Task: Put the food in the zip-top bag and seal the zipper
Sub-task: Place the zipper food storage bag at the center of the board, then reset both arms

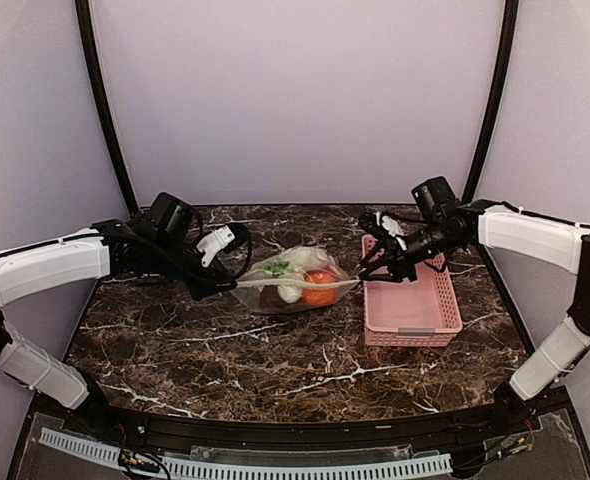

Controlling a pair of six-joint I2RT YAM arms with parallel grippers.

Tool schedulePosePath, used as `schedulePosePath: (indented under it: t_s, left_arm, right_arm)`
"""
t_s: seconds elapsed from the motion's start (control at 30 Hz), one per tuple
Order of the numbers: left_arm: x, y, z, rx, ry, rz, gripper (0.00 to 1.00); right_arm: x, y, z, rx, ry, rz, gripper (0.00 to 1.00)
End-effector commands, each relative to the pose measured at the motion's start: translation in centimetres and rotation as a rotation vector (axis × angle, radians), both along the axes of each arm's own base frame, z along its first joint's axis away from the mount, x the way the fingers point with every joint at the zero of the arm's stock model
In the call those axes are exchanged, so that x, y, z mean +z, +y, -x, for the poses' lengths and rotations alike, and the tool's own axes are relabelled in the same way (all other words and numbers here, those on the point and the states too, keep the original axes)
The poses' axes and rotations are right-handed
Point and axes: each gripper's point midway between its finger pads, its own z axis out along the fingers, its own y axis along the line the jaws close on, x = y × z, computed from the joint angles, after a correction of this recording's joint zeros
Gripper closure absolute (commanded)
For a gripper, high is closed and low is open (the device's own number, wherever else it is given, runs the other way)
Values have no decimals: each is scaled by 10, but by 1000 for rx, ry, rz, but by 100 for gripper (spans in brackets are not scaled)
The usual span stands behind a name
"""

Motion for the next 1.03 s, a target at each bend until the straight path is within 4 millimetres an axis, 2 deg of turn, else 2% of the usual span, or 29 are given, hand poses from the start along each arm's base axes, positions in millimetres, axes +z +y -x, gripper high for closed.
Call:
schedulePosePath:
  t_s: [0.0, 0.03, 0.1, 0.2, 0.27, 0.37, 0.4, 0.43, 0.47, 0.5, 0.53, 0.57, 0.6, 0.73, 0.8, 0.87, 1.0]
  left_arm:
    - [3, 8, 25, -20, 55, 31, 70]
    - [3, 8, 28, -21, 68, 40, 57]
    - [13, 8, 33, -17, 65, 73, 41]
    - [27, 7, 39, -39, 42, 116, 31]
    - [39, 10, 33, -11, -18, 129, 26]
    - [55, 27, 4, 137, -150, 99, 17]
    - [59, 31, -2, 171, -173, 90, 16]
    - [67, 41, -16, 253, -221, 65, 11]
    - [72, 50, -25, 317, -255, 36, 9]
    - [83, 51, -33, 350, -274, 44, 3]
    - [97, 57, -41, 403, -312, 38, 2]
    - [101, 60, -47, 446, -321, 40, 1]
    - [116, 69, -56, 528, -357, 52, 1]
    - [140, 101, -80, 779, -426, 16, 1]
    - [132, 104, -92, 823, -424, -51, 1]
    - [127, 105, -98, 841, -435, -68, 1]
    - [118, 99, -96, 823, -476, 52, 1]
  right_arm:
    - [27, -9, 24, 35, -57, -33, 56]
    - [28, -11, 30, 40, -47, -34, 51]
    - [31, -14, 37, 39, -22, -32, 45]
    - [32, -19, 39, 0, -8, -10, 40]
    - [35, -24, 29, -59, -43, 18, 37]
    - [51, -35, 9, -156, -128, 39, 27]
    - [59, -40, 3, -185, -150, 33, 18]
    - [68, -45, -7, -235, -173, 24, 4]
    - [79, -52, -18, -295, -197, 12, 2]
    - [90, -61, -30, -360, -215, -7, 1]
    - [101, -71, -43, -432, -230, -27, 1]
    - [110, -87, -59, -535, -235, -47, 1]
    - [120, -99, -69, -600, -244, -72, 1]
    - [149, -138, -103, -858, -300, -124, 1]
    - [156, -148, -109, -922, -335, -125, 1]
    - [154, -149, -106, -916, -360, -122, 1]
    - [140, -151, -100, -905, -368, -122, 1]
